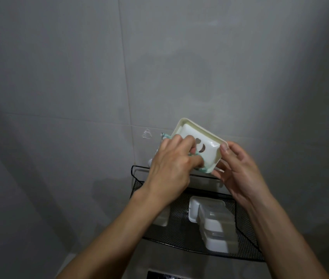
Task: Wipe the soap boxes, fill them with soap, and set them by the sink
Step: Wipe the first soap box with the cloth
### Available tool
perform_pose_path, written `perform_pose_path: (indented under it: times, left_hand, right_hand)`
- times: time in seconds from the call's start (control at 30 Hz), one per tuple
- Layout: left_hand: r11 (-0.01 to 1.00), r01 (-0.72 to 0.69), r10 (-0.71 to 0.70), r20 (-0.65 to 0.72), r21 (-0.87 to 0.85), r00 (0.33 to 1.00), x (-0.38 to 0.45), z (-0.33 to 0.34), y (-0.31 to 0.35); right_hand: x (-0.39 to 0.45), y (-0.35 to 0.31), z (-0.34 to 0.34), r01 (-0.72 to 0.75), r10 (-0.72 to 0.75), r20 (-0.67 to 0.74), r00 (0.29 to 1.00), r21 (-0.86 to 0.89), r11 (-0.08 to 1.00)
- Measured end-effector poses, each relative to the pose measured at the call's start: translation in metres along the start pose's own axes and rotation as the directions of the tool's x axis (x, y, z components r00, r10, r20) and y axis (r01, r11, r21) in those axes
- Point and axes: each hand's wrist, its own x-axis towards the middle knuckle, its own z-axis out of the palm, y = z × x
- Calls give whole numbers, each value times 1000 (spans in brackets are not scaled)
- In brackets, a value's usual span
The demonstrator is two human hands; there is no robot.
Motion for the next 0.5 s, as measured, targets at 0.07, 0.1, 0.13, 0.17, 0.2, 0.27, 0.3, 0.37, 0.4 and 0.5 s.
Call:
perform_pose_path:
  times: [0.07,0.1,0.13,0.17,0.2,0.27,0.3,0.37,0.4,0.5]
  left_hand:
    - [995,70,-68,-20,70,997,-2,-3,-14]
    - [990,108,-106,-33,95,994,-3,-4,-20]
    - [984,142,-138,-41,107,990,-4,-4,-24]
    - [980,166,-162,-45,108,986,-5,-3,-25]
    - [978,185,-182,-42,100,982,-6,-2,-25]
    - [972,234,-233,-42,30,972,-9,0,-23]
    - [961,274,-275,-51,-34,960,-11,1,-24]
    - [921,351,-368,-78,-172,927,-14,1,-28]
    - [900,376,-404,-97,-222,909,-14,1,-31]
    - [870,409,-455,-133,-275,880,-15,-3,-35]
  right_hand:
    - [-1,0,-3,6,-7,-15,1000,-31,999]
    - [-1,1,-4,7,-8,-17,1000,-51,999]
    - [-1,1,-4,8,-9,-17,1000,-70,998]
    - [0,1,-4,12,-13,-17,1000,-85,996]
    - [1,2,-4,18,-19,-18,1000,-95,995]
    - [2,2,-2,32,-34,-18,999,-107,994]
    - [3,2,-1,44,-47,-19,999,-116,992]
    - [3,2,-4,73,-78,-31,996,-132,989]
    - [3,2,-6,86,-91,-37,995,-132,988]
    - [3,1,-13,104,-112,-50,992,-141,985]
